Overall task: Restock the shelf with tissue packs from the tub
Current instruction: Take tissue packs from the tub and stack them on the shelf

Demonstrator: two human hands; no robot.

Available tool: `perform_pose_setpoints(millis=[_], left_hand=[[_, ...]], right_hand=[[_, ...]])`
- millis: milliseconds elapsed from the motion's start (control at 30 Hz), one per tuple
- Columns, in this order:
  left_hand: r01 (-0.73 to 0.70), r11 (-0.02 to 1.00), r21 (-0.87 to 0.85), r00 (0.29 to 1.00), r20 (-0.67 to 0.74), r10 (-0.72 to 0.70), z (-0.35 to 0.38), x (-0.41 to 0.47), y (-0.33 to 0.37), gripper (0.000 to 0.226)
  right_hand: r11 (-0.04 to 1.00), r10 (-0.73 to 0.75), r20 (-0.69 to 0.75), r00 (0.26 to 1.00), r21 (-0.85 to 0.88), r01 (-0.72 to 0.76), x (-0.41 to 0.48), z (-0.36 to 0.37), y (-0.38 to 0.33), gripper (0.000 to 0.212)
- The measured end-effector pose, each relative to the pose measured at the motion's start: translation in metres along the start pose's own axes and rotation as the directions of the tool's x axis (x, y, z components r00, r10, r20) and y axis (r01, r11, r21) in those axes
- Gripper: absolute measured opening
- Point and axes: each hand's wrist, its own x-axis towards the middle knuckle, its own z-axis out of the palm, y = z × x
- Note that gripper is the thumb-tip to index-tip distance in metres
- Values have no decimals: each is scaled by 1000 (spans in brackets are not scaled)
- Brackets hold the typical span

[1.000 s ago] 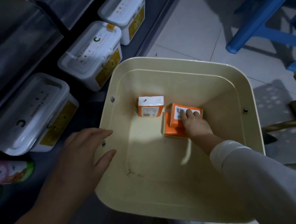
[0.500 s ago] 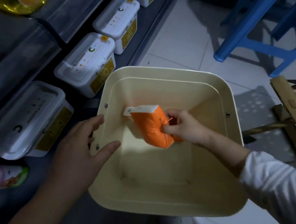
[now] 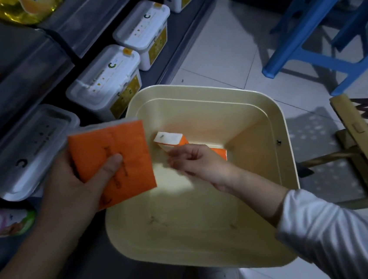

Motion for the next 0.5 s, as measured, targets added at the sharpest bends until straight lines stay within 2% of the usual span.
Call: perform_pose_setpoints(millis=[67,133,167,300,367,433,500], left_hand=[[13,999,-49,996,-86,-17,-2,6,-2,40],[13,999,-48,994,-112,-18,-3,12,-6,29],[23,999,-34,993,-116,-27,-4,14,-8,31],[67,997,45,995,-82,-63,-6,12,-11,37],[45,995,86,998,-54,-40,-7,8,-11,51],[34,993,115,999,-29,-31,-6,6,-11,66],[31,993,114,999,-28,-28,-7,6,-13,69]], right_hand=[[955,9,-131,991,-291,-47,19,-15,24,18],[778,21,-152,988,-618,-112,38,-34,53,34],[700,37,-154,987,-701,-135,46,-43,65,45],[455,99,-200,975,-862,-223,59,-61,98,77],[371,171,-174,970,-901,-227,59,-66,109,86],[293,228,-154,961,-931,-219,60,-68,115,81],[235,169,-169,971,-950,-206,60,-68,116,70]])
